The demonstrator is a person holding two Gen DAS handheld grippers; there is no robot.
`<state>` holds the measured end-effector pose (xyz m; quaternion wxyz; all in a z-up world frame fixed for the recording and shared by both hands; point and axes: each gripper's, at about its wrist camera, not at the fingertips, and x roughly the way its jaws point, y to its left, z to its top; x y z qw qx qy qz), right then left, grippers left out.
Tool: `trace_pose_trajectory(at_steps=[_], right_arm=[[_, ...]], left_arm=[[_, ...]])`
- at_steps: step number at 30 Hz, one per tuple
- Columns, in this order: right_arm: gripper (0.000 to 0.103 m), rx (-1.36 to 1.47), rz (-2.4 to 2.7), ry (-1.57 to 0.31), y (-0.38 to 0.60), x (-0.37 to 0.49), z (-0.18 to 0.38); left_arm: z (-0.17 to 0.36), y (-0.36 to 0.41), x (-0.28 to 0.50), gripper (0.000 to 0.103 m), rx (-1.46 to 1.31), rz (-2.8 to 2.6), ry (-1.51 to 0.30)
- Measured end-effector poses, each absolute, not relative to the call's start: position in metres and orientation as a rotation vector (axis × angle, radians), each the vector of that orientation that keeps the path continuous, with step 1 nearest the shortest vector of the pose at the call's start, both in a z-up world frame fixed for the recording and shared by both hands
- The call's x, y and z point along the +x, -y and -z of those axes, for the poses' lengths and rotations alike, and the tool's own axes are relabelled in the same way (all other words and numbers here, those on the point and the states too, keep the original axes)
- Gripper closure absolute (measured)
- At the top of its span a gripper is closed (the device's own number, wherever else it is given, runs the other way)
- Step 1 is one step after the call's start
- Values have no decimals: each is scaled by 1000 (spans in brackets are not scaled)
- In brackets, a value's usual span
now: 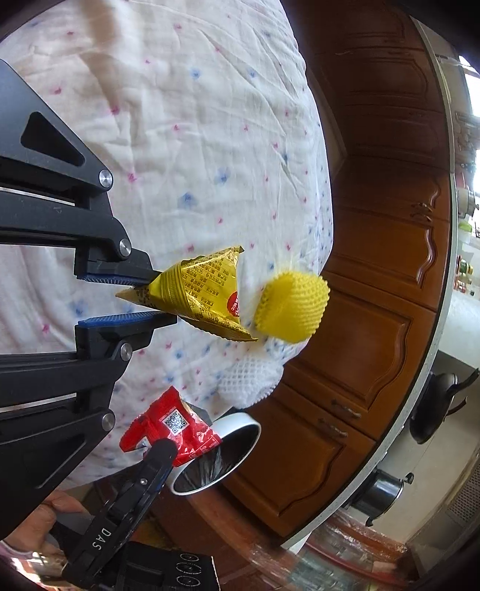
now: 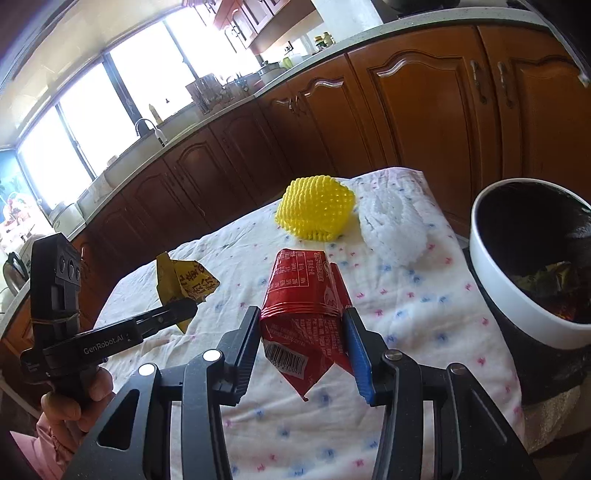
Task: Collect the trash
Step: 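Carry the red bag and yellow wrapper over the bin and open both grippers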
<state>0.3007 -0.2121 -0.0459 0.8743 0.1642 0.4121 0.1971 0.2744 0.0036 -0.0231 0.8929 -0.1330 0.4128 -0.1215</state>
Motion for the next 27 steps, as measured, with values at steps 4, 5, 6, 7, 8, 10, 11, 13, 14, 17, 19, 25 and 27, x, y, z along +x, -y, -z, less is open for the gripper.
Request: trace_pose_trajectory(at_steps=[4, 5, 6, 7, 8, 10, 11, 13, 14, 17, 19, 25, 27], right_arm=[[57, 372, -375, -849, 233, 283, 44], [57, 378, -363, -847, 238, 280, 43], [57, 383, -351, -843, 244, 277, 42], [57, 389, -340, -838, 250, 275, 41], [57, 396, -329, -834, 257, 272, 40], [57, 408, -306, -828, 268, 269, 41], [57, 415, -293, -825, 274, 268, 41], [57, 425, -274, -818, 285, 266, 40], [57, 429, -264, -814, 290, 265, 40], [57, 441, -243, -796, 302, 261, 37], [57, 444, -234, -788, 309, 260, 35], [57, 456, -212, -762, 325, 259, 29], [57, 460, -201, -753, 331, 261, 27]], left_arm=[[20, 16, 267, 92, -252, 307, -864], [19, 21, 265, 92, -245, 322, -865], [18, 26, 265, 92, -237, 333, -865], [16, 31, 264, 92, -228, 344, -863], [15, 36, 264, 92, -220, 354, -861], [12, 44, 265, 93, -205, 376, -858], [10, 48, 265, 93, -197, 384, -855], [8, 56, 267, 93, -185, 399, -852], [6, 60, 267, 93, -179, 406, -850], [3, 71, 269, 94, -165, 426, -846], [2, 78, 269, 94, -155, 438, -844], [-5, 103, 276, 94, -119, 471, -835], [-7, 112, 280, 94, -102, 485, -829]])
